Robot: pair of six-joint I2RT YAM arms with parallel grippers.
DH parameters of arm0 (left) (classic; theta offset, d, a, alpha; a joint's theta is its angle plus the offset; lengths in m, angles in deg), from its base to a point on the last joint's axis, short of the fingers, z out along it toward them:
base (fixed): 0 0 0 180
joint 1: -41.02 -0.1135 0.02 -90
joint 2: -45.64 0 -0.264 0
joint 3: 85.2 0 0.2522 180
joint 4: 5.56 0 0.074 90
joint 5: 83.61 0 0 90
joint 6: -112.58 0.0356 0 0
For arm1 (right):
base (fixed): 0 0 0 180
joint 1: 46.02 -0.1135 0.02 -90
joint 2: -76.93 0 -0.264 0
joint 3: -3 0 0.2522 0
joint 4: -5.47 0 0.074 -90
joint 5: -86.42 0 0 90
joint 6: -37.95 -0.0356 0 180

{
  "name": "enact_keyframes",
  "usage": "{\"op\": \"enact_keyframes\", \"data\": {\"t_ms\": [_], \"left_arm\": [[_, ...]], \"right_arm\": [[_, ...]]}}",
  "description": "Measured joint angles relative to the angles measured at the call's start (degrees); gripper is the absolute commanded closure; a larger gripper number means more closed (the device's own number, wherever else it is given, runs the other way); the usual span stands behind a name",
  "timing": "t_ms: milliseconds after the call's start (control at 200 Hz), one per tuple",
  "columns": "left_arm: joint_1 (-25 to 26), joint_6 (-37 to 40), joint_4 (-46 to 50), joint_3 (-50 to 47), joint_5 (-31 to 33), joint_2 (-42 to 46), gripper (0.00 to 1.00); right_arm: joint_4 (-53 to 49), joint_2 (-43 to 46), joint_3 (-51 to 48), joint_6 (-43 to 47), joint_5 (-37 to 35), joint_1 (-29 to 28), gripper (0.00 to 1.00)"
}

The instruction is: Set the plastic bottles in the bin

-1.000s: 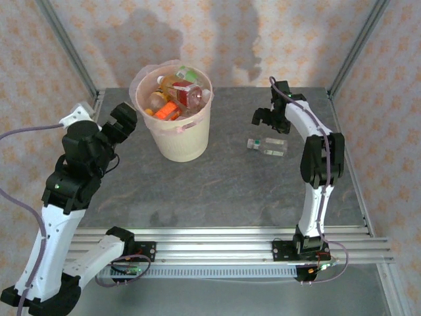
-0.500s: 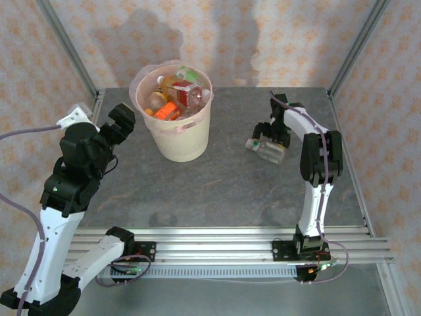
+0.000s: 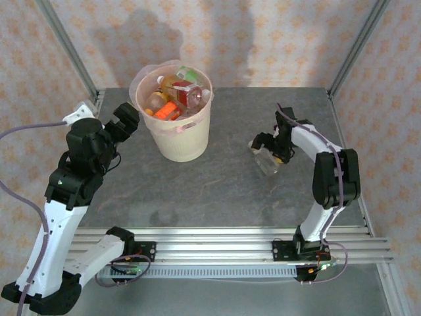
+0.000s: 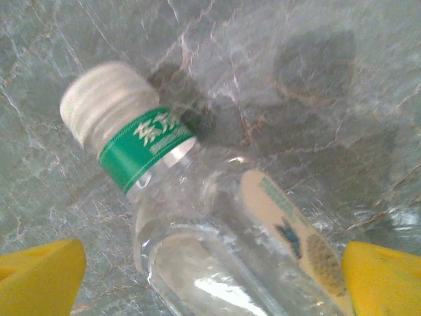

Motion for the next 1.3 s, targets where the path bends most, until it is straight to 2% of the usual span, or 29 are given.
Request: {"op": "enact_keyframes", "data": {"t_ms": [205, 350, 781, 966, 1131, 1296], "left_arm": [[0.0, 0.0, 0.0, 0.0, -0.4, -0.5, 0.0], [0.0, 0.0, 0.0, 0.0, -0.4, -0.7, 0.0], [0.0, 0.0, 0.0, 0.0, -2.0, -2.3, 0.0], [0.0, 0.0, 0.0, 0.0, -3.5, -3.4, 0.0], [0.0, 0.0, 0.0, 0.0, -5.1, -4.6, 0.0], [0.0, 0.0, 0.0, 0.0, -6.6, -5.1, 0.0]], "right_arm": [[1.2, 0.9, -3.4, -0.4, -0.5, -2.8, 0.01], [1.4, 2.5, -4.7, -0.6, -3.7, -5.3, 0.01], [3.8, 3.2, -9.4, -1.4, -9.1, -8.6, 0.17], [5.4, 3.2, -10.4, -0.7, -9.9, -9.8, 0.27], [6.4, 3.7, -11.1, 0.6, -10.8, -10.1, 0.42], [7.2, 8.5, -12.7, 1.1, -11.0, -10.1, 0.53]]}}
